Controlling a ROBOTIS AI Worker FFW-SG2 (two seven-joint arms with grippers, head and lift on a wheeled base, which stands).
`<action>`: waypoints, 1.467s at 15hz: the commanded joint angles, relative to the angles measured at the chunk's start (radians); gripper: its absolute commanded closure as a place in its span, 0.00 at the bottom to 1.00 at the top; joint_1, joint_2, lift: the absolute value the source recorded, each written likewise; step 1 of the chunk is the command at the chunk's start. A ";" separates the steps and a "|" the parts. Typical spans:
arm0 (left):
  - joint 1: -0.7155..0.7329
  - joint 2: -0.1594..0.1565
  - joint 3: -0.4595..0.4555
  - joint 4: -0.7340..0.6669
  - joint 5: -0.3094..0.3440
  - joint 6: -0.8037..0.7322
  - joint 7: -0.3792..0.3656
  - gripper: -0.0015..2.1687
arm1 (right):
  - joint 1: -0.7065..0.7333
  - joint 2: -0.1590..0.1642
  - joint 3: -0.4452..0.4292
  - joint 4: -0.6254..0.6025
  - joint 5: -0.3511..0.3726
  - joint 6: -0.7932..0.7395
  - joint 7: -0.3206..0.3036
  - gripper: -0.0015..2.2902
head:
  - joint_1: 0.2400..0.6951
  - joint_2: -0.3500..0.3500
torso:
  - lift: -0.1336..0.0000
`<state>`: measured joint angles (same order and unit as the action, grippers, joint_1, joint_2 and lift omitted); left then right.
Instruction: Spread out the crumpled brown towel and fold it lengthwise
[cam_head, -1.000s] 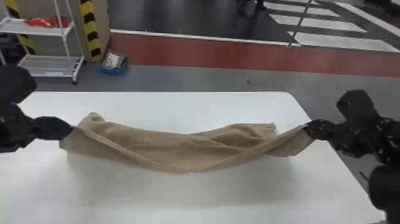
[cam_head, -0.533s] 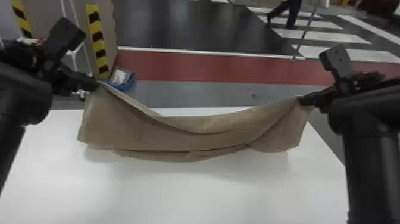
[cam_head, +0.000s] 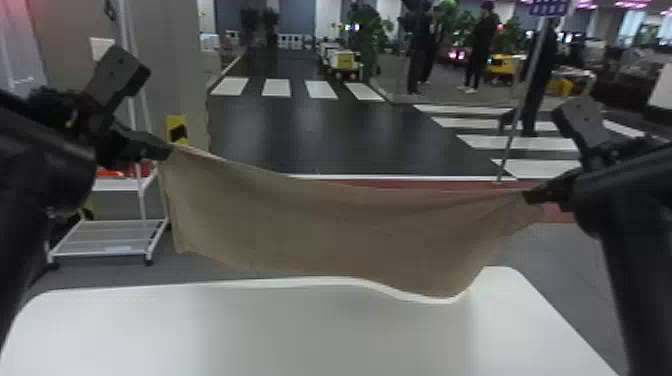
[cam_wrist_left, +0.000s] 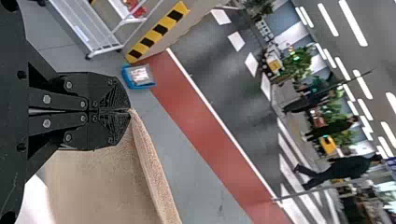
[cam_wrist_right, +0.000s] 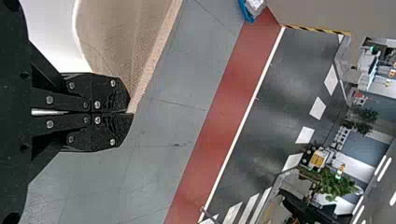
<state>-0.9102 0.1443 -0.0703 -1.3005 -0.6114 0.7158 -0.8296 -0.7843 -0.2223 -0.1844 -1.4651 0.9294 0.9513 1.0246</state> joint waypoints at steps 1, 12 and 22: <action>0.165 0.070 0.056 -0.227 0.058 0.050 -0.031 0.73 | 0.155 -0.095 -0.003 -0.185 -0.101 0.113 0.034 0.99 | 0.21 0.30 | 0.07; 1.145 0.192 0.468 -0.732 0.217 -0.305 -0.200 0.73 | 1.016 -0.071 -0.150 -0.807 -0.234 -0.025 0.235 0.99 | 1.00 0.43 | 0.07; 0.972 0.281 0.306 -0.665 -0.041 -0.259 -0.448 0.73 | 0.902 -0.066 -0.144 -0.682 -0.176 -0.139 0.342 0.99 | 1.00 0.49 | 0.07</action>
<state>0.1266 0.4246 0.2952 -2.0032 -0.6149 0.4221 -1.2765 0.1554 -0.2854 -0.3490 -2.1776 0.7292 0.8084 1.3637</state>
